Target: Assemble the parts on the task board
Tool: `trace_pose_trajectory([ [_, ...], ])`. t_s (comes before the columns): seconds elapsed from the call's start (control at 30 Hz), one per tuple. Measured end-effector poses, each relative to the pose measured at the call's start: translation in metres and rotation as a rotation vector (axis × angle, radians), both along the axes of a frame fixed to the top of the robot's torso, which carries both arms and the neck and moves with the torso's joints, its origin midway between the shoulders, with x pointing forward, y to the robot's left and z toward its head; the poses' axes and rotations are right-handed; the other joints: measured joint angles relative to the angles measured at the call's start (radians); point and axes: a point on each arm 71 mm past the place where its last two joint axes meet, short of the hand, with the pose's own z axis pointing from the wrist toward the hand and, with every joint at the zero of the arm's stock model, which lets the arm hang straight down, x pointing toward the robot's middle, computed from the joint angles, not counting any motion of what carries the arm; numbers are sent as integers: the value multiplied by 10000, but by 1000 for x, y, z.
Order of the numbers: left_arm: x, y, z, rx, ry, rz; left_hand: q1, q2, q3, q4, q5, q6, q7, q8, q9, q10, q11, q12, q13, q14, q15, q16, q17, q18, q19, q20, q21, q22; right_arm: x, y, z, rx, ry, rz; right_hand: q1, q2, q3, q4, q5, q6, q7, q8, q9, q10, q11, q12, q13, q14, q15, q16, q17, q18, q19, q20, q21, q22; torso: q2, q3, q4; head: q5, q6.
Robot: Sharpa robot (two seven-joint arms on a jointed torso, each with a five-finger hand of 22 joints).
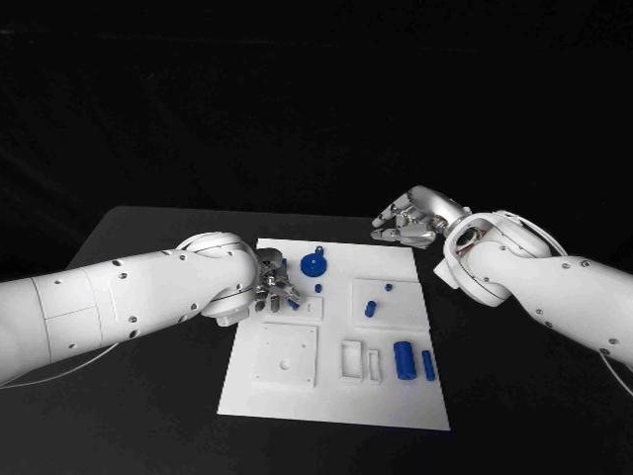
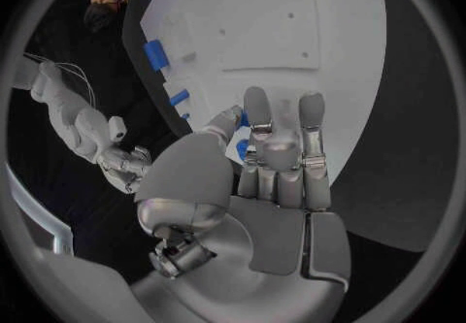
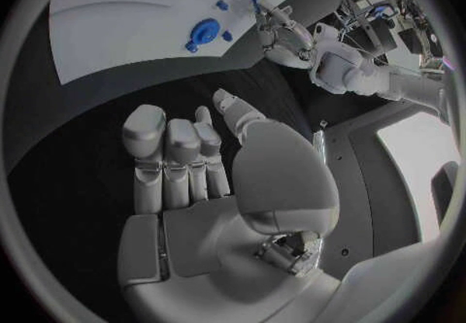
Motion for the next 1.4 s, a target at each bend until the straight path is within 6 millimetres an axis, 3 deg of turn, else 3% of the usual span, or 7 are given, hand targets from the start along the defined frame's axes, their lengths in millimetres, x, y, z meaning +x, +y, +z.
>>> trace_pose_trajectory([
  [0.13, 0, 0, 0, 45, -42, -32, 1, -1, -70, 70, -74, 4, -4, 0, -2, 0, 0, 0, 0, -1, -4, 0, -49, -5, 209, 3, -556, 633, 0, 0, 0, -2, 3, 0, 0, 0, 0, 0, 0, 0, -1, 0, 0, 0, 0, 0, 0, 0, 0, 0, 1, 0, 0, 0, 0, 0, 0, 1, -1, 2, 0],
  [0.6, 0, 0, -1, 161, -163, -71, 26, -3, -496, 694, -607, 149, -148, 16, -27, 29, -12, 0, -2, 27, -33, 0, -136, 2, 428, -30, -1273, 1425, 0, 0, 0, -11, 15, -5, 0, 0, -41, 41, 40, 1, -1, 0, 0, 0, 0, 0, -17, 0, 0, 0, 1, -1, 0, 0, -60, -2, 2, 8, -14, -19, 26],
  [0.73, 0, 0, -2, 190, -175, -78, 148, -117, -598, 805, -656, 292, -291, 36, -31, 33, -14, 0, -3, 16, -45, 0, -160, 4, 549, -14, -1549, 1708, 0, -1, 0, -15, 22, -10, -40, -40, -41, 41, 40, 1, -1, 0, 0, 0, 0, 0, -17, 0, 0, 0, 1, 1, 0, 0, -59, -2, 2, 8, -10, -31, 27],
  [1.07, -1, 0, -3, 239, -174, -93, 295, -390, -810, 650, -657, 641, -341, -5, -80, 29, -11, -1, -29, 8, -53, 0, -210, 3, 750, -28, -2108, 2255, 0, -1, 0, -23, 44, -13, -40, -40, -68, 68, 88, 1, -1, 0, 0, 0, 0, 0, -34, 0, 0, 0, -8, 0, 0, 0, -60, -3, 2, 4, -9, -31, 27],
  [1.13, -1, 0, -3, 245, -170, -96, 339, -458, -803, 578, -577, 671, -336, -8, -80, 29, -11, -40, -32, 8, -53, 0, -213, 3, 764, -13, -2201, 2350, 0, -1, -1, -25, 49, -13, -39, -40, -68, 68, 88, 1, -2, -1, 0, 0, 0, 0, -34, 0, 0, 0, -8, 0, 0, 0, -59, -3, 2, 3, -9, -29, 27],
  [1.4, -2, 0, -3, 248, -162, -113, 433, -731, -776, 388, 325, 687, -349, -26, -79, 28, -10, -116, -78, 10, -50, -50, -298, 3, 835, -13, -2424, 2492, 0, -1, -1, -31, 72, -6, -69, -69, -111, 111, 88, 2, -2, 0, 0, 0, 0, 0, -45, 0, 0, -39, -21, 0, 0, 0, -107, -4, 2, 2, -8, -27, 31],
])
